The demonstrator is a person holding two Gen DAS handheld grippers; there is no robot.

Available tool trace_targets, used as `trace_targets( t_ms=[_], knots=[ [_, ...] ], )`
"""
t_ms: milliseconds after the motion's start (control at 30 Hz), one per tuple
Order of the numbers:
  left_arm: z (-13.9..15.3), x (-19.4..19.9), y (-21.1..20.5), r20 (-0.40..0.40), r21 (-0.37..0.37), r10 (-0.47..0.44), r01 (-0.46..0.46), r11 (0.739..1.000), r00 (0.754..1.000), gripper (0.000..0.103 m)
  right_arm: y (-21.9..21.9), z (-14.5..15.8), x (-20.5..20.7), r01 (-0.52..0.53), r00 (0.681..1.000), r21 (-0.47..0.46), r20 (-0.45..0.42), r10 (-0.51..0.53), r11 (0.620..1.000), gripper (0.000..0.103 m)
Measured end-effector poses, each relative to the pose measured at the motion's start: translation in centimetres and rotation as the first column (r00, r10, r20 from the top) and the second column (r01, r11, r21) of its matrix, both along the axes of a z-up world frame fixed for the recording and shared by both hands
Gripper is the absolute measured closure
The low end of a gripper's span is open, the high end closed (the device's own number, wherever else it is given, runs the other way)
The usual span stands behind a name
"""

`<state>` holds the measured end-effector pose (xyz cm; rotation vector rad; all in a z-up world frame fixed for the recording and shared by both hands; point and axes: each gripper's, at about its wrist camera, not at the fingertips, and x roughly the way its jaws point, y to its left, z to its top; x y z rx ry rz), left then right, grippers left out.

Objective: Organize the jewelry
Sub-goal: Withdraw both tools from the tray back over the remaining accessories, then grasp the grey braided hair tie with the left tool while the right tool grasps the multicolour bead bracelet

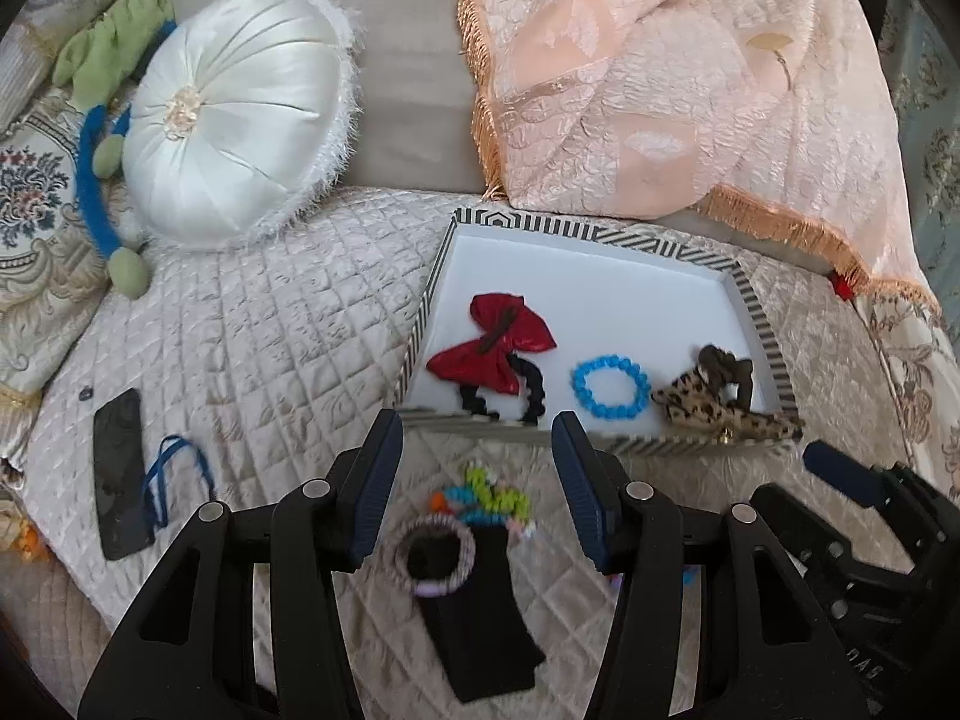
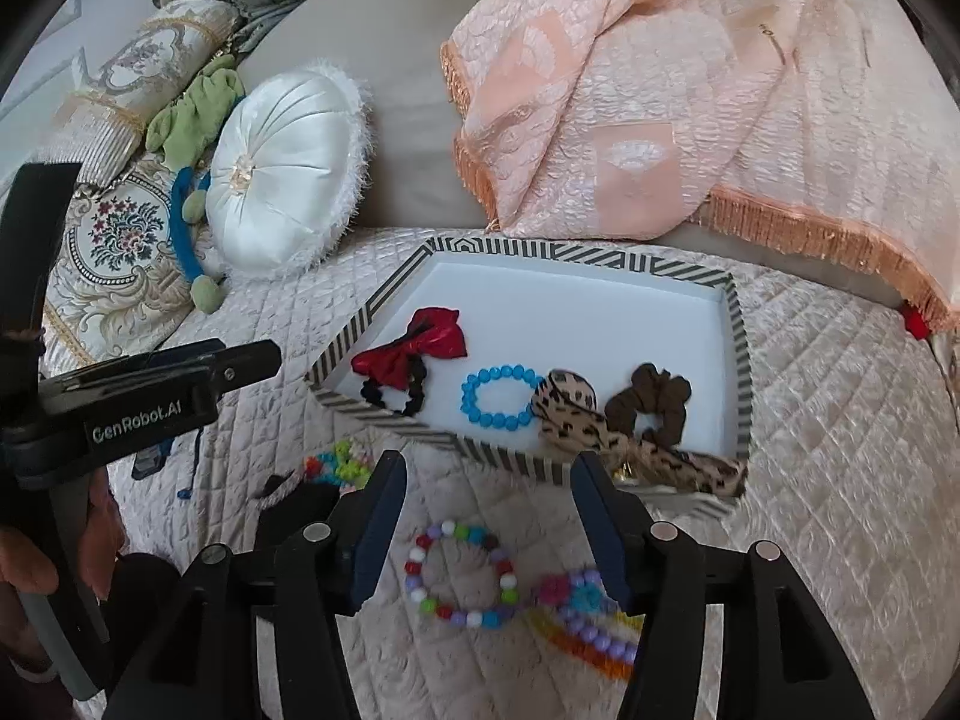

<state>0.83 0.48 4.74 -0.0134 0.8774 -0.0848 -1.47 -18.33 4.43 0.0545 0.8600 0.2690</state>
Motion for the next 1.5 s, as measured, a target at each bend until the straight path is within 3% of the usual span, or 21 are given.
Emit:
trace_targets(
  t_ms=[267, 533, 667, 900, 1000, 1100, 1367, 1433, 1500],
  knots=[
    [-0.1, -3.1, 0.0, 0.001, -0.009, -0.010, 0.010, 1.000, 1.000, 0.051, -0.4, 0.6, -2.6, 0.006, 1.000, -0.001, 0.012, -0.006, 1.000, 0.046],
    [-0.1, -3.9, 3.5, -0.087, -0.151, -0.001, -0.012, 0.988, 0.996, 0.051, -1.3, 0.6, -4.3, 0.003, 1.000, -0.009, 0.010, -0.002, 1.000, 0.046],
    [-0.5, -4.0, 5.6, -0.115, -0.188, 0.030, -0.051, 0.981, 0.993, 0.043, -2.0, -0.1, -4.8, 0.007, 1.000, -0.009, -0.004, -0.007, 1.000, 0.046],
    [-3.4, -3.6, 7.8, -0.217, -0.264, 0.042, -0.100, 0.959, 0.975, 0.041, -3.7, -2.6, -5.2, 0.027, 0.997, -0.023, -0.067, -0.029, 0.999, 0.046],
    [-5.1, -3.0, 8.7, -0.271, -0.318, 0.067, -0.155, 0.935, 0.960, 0.041, -4.4, -3.4, -5.1, 0.037, 0.995, -0.017, -0.093, -0.038, 0.999, 0.046],
    [-6.7, -2.5, 9.9, -0.326, -0.388, 0.091, -0.221, 0.895, 0.941, 0.041, -4.3, -3.7, -5.0, 0.022, 0.995, -0.006, -0.102, -0.023, 1.000, 0.046],
    [-9.7, -1.5, 11.1, -0.411, -0.491, 0.109, -0.321, 0.810, 0.905, 0.041, -1.3, -4.8, -2.9, -0.090, 0.990, -0.012, -0.114, 0.088, 0.996, 0.046],
    [-10.1, -1.1, 11.0, -0.420, -0.512, 0.102, -0.328, 0.794, 0.902, 0.041, -0.5, -5.4, -1.9, -0.115, 0.985, -0.017, -0.130, 0.112, 0.993, 0.055],
    [-10.2, -0.8, 10.8, -0.422, -0.522, 0.098, -0.330, 0.787, 0.901, 0.041, 0.2, -6.1, -0.7, -0.135, 0.981, -0.036, -0.147, 0.128, 0.990, 0.057]
  ],
)
